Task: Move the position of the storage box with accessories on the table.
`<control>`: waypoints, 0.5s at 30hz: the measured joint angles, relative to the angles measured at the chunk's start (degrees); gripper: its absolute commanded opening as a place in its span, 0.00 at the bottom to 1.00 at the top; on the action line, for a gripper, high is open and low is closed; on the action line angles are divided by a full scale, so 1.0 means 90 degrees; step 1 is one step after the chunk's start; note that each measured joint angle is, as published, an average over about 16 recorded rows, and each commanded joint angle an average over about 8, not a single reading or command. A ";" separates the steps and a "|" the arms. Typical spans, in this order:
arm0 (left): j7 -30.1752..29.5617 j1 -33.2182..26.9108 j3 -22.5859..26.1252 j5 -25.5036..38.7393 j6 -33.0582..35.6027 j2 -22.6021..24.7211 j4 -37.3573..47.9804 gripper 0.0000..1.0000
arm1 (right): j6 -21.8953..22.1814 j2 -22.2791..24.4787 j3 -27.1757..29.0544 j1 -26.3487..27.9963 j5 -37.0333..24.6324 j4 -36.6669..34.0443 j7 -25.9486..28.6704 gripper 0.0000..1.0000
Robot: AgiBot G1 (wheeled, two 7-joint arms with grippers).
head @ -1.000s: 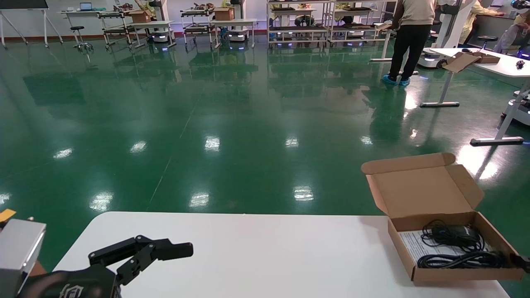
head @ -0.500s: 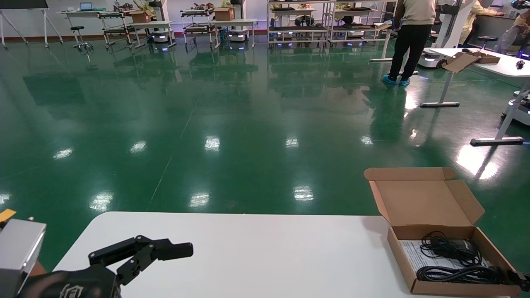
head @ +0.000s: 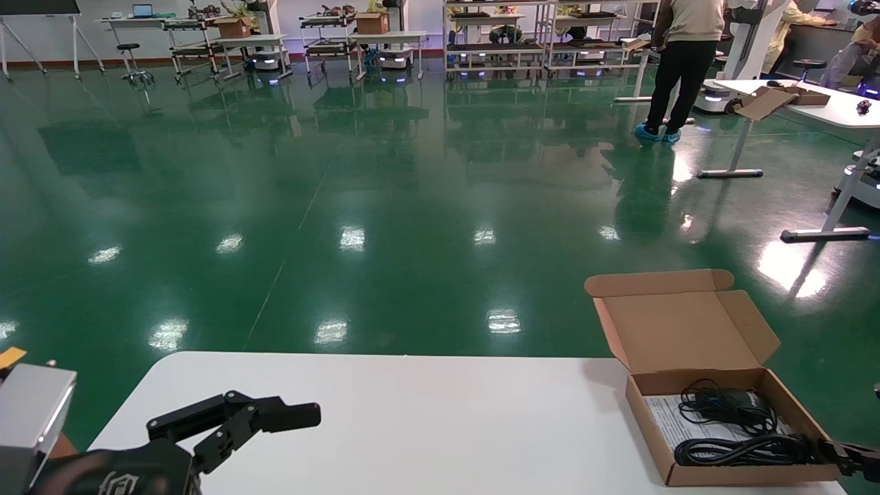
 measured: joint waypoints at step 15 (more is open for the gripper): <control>0.0000 0.0000 0.0000 0.0000 0.0000 0.0000 0.0000 1.00 | 0.0213 0.0029 0.0062 0.0025 0.0086 -0.0053 -0.0141 1.00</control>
